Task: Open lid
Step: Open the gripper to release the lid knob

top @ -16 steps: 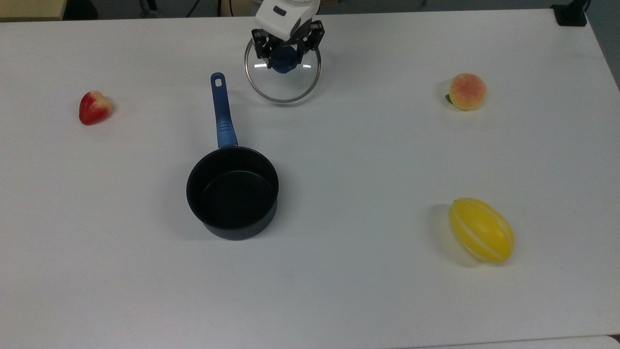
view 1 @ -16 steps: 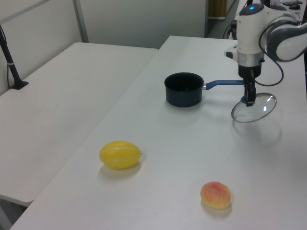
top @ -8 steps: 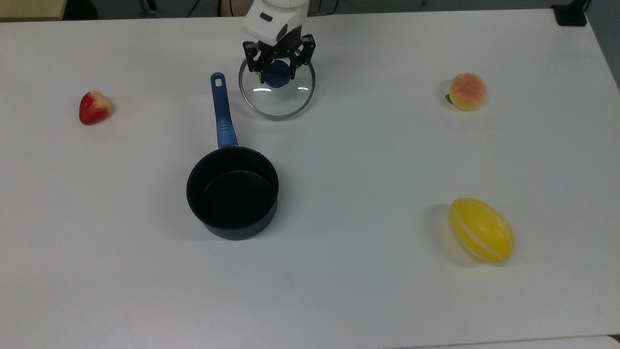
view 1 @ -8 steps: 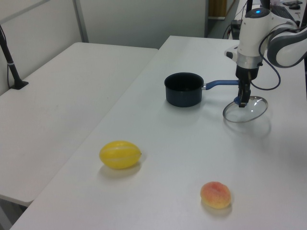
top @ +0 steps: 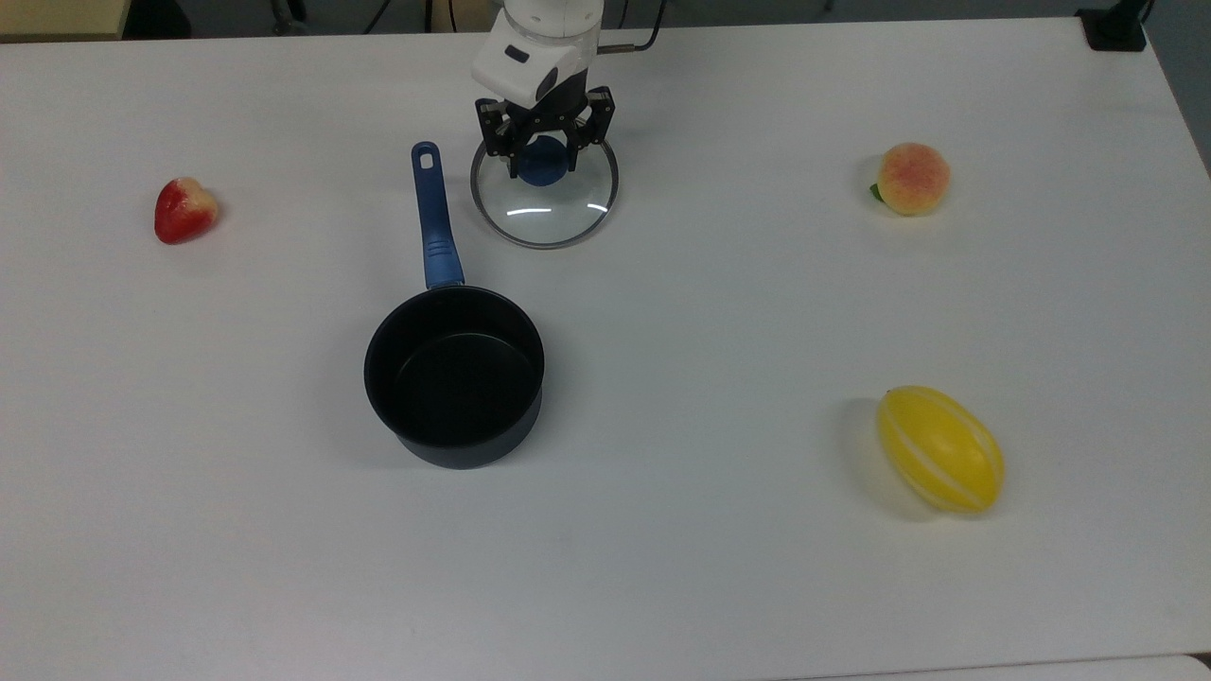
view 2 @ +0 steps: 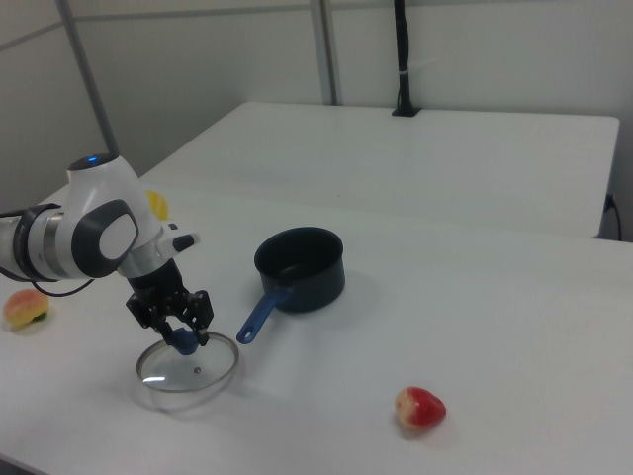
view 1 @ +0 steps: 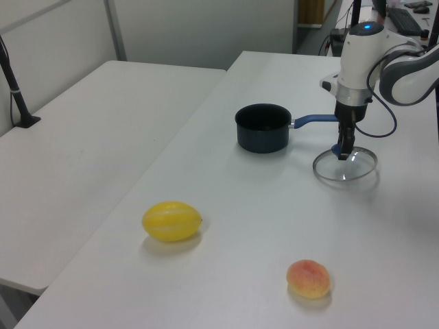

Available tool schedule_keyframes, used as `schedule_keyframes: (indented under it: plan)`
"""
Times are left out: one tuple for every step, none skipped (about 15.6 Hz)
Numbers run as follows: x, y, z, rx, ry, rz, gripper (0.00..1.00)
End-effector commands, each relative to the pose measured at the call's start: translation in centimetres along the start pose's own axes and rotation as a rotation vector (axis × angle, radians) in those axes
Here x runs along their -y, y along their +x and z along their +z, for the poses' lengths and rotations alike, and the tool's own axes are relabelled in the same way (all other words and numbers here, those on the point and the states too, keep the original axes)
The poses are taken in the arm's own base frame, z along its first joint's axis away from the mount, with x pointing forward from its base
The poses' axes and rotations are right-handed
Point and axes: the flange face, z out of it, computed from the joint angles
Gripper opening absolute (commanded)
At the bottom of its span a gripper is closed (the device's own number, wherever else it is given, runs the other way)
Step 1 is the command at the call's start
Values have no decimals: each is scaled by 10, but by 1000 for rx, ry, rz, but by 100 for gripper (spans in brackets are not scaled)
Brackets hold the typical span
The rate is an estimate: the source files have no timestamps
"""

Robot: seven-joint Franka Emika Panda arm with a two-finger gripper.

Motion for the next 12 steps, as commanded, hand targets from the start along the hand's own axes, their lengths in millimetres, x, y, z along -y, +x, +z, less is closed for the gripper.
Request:
schedule_keyframes:
  plan:
    - [-1, -8, 2, 44, 7, 25, 63]
    - [-1, -8, 0, 43, 7, 37, 71]
    - [1, -7, -1, 39, 6, 67, 78]
    - [4, -5, -4, 34, 5, 93, 89]
    - [6, -4, -4, 40, 4, 103, 96]
    - [5, -4, -8, 46, 2, 106, 100]
    - [5, -1, -15, 58, 0, 107, 100]
    - [3, 3, -24, 78, -3, 112, 100]
    - [1, 8, -37, 99, -6, 120, 100]
    - [0, 13, -54, 122, -10, 148, 100]
    - [2, 21, -75, 136, -8, 177, 100]
    - [13, 29, -98, 144, 8, 184, 100]
